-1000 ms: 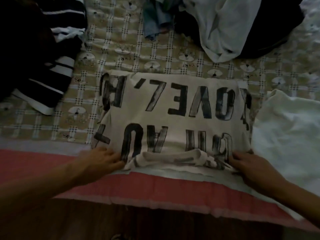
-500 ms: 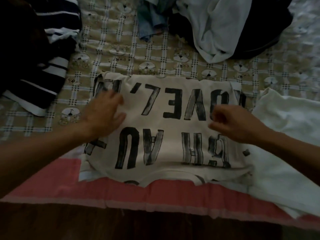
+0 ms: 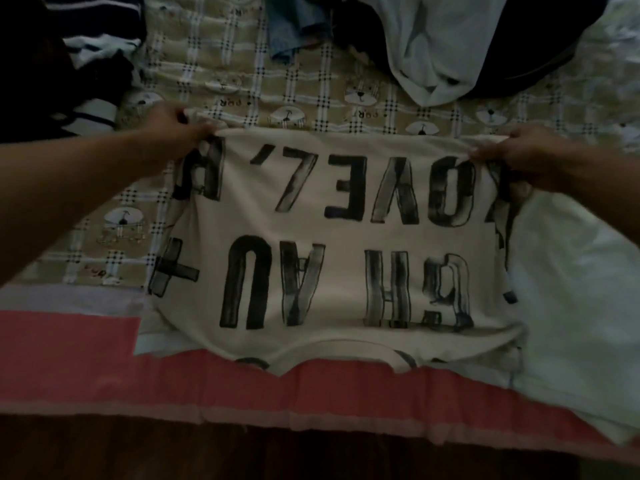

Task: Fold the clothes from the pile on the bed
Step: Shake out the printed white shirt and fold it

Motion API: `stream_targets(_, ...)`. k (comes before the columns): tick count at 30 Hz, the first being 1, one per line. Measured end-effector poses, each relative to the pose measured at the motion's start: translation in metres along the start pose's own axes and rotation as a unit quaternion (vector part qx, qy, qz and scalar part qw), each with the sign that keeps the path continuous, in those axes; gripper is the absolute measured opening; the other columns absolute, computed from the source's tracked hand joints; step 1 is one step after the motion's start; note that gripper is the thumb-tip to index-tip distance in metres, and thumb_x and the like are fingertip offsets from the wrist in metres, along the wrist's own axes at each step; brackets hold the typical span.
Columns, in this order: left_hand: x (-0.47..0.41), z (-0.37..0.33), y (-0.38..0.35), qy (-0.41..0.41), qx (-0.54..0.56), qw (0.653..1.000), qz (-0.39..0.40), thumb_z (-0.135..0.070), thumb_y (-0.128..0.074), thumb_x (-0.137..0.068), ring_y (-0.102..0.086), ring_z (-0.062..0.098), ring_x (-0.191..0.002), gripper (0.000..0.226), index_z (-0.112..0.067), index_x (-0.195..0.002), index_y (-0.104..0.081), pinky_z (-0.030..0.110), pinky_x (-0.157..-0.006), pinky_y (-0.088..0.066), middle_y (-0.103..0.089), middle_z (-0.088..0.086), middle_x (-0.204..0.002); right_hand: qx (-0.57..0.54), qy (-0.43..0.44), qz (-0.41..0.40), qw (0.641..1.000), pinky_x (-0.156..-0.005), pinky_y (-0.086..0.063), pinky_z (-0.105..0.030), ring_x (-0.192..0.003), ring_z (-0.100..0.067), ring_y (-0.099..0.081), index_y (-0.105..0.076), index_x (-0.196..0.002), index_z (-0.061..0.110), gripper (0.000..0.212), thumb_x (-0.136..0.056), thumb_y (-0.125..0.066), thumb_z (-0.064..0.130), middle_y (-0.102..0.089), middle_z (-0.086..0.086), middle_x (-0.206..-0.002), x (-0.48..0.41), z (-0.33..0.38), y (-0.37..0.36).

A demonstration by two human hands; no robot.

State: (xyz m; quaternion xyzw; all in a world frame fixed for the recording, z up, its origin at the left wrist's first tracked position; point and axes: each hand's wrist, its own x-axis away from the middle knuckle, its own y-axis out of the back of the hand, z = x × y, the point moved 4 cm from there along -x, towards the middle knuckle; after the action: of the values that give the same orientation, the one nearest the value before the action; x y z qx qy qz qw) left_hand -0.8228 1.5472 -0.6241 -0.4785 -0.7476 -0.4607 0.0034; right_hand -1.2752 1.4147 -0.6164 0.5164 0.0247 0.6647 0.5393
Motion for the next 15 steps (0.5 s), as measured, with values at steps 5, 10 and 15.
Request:
stream_targets(5,-0.01,-0.009,0.006,-0.028,-0.291,0.946,-0.137,-0.036,-0.054,-0.097,-0.051,0.036,-0.113,0.041,-0.009,-0.127,-0.048,0.048,-0.093,-0.044,-0.052,0.02,-0.126,-0.087,0.018,-0.054,0.995,-0.085,-0.056,-0.047,-0.097,-0.027,-0.066,-0.059,-0.123,0.02,0.049,-0.08,-0.076,0.036,-0.066,-0.007,-0.111,-0.004,-0.009,-0.004)
stream_targets(10,0.1,-0.037,-0.088,-0.325,-0.257,0.91,-0.019,-0.039,-0.048,-0.094,-0.024,0.031,-0.144,0.062,-0.014,-0.148,-0.03,0.049,-0.119,-0.019,-0.028,0.015,-0.156,-0.151,-0.019,0.015,0.988,-0.063,-0.051,-0.036,-0.089,-0.017,-0.062,-0.057,-0.121,0.019,0.055,-0.073,-0.08,0.033,-0.065,0.0,-0.103,0.025,-0.036,-0.017)
stream_targets(15,0.244,-0.01,-0.219,-0.44,-0.281,0.835,0.173,-0.057,-0.041,-0.094,0.01,0.031,-0.151,0.079,-0.022,-0.157,-0.008,0.056,-0.12,-0.007,0.004,0.01,-0.165,-0.098,-0.038,0.097,0.99,-0.094,-0.05,-0.055,-0.106,-0.028,-0.062,-0.06,-0.121,0.023,0.071,-0.055,-0.084,0.033,-0.066,-0.005,-0.115,0.059,-0.064,-0.026)
